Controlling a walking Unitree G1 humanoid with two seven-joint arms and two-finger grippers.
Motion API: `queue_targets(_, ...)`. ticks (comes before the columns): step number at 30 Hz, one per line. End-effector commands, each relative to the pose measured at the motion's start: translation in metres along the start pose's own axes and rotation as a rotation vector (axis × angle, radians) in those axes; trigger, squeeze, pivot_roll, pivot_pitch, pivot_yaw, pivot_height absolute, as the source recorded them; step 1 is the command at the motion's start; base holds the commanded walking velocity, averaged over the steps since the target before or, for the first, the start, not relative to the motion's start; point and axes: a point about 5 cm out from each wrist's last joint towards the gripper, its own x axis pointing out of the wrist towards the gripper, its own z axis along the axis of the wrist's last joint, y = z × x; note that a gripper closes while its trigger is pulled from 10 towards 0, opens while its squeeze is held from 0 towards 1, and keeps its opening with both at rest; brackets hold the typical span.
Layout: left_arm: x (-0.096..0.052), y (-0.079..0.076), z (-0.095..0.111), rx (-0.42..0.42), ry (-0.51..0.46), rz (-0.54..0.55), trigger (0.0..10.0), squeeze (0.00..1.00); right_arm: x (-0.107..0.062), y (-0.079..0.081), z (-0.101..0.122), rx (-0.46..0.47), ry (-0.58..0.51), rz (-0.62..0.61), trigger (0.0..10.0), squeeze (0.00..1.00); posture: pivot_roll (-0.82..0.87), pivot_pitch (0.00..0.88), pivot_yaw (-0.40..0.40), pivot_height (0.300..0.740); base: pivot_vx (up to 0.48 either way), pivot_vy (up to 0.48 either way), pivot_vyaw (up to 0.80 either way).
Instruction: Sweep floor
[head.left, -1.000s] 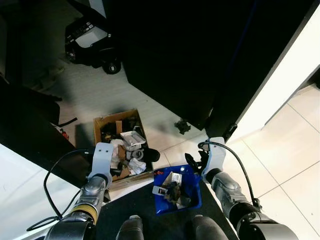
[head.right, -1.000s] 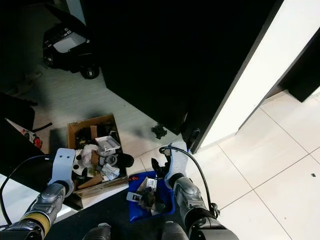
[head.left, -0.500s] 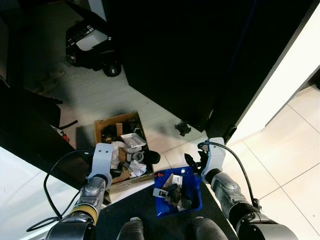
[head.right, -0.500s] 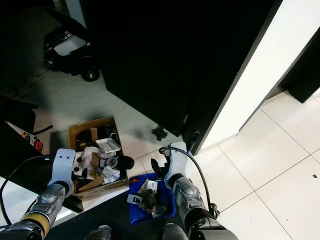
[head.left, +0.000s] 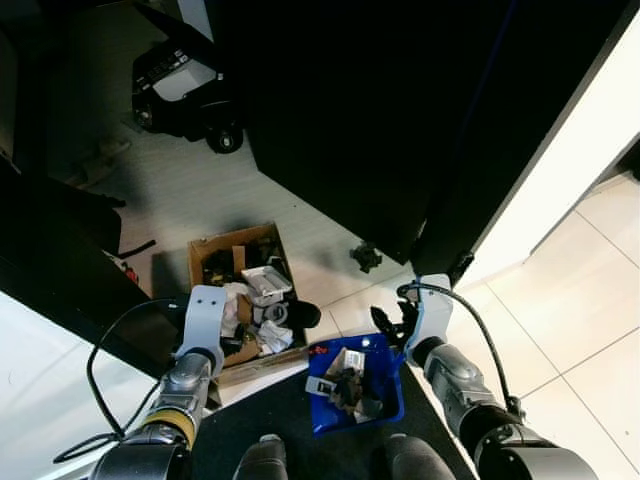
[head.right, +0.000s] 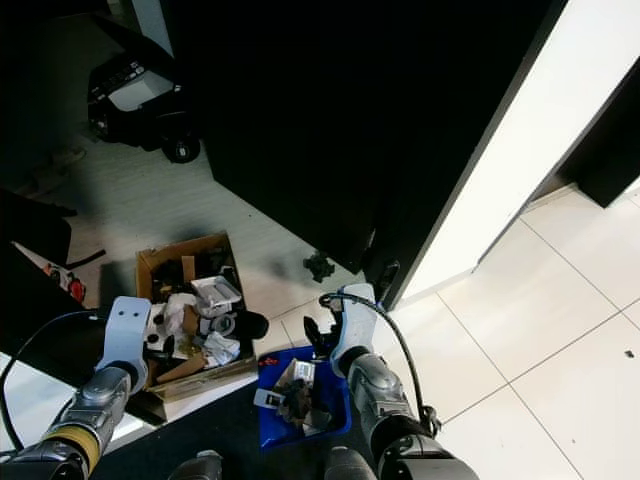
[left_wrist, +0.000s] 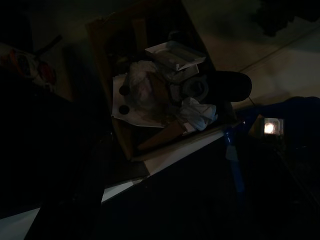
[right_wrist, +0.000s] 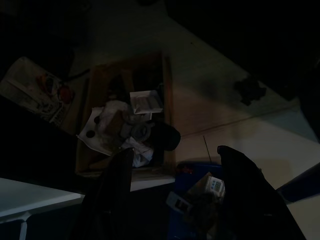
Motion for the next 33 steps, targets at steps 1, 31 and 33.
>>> queue_targets(1, -0.0002, -0.0047, -0.0024, -0.020, 0.011, -0.008, 10.0, 0.00, -0.0012, -0.0024, -0.0020, 0.012, 0.009, -0.012, 10.0, 0.00, -0.06, 0.103, -0.004, 0.740, 0.000, 0.000, 0.00)
queue_targets(31, 0.0000, -0.0027, -0.0025, -0.017, 0.018, -0.007, 10.0, 0.00, -0.0003, -0.0006, -0.0020, 0.016, 0.010, -0.011, 10.0, 0.00, -0.07, 0.100, 0.002, 0.740, 0.000, 0.000, 0.00)
queue_targets(33, -0.0001, -0.0024, -0.0027, -0.016, 0.019, -0.007, 10.0, 0.00, -0.0003, -0.0002, -0.0022, 0.017, 0.010, -0.010, 10.0, 0.00, -0.07, 0.096, 0.005, 0.740, 0.000, 0.000, 0.00)
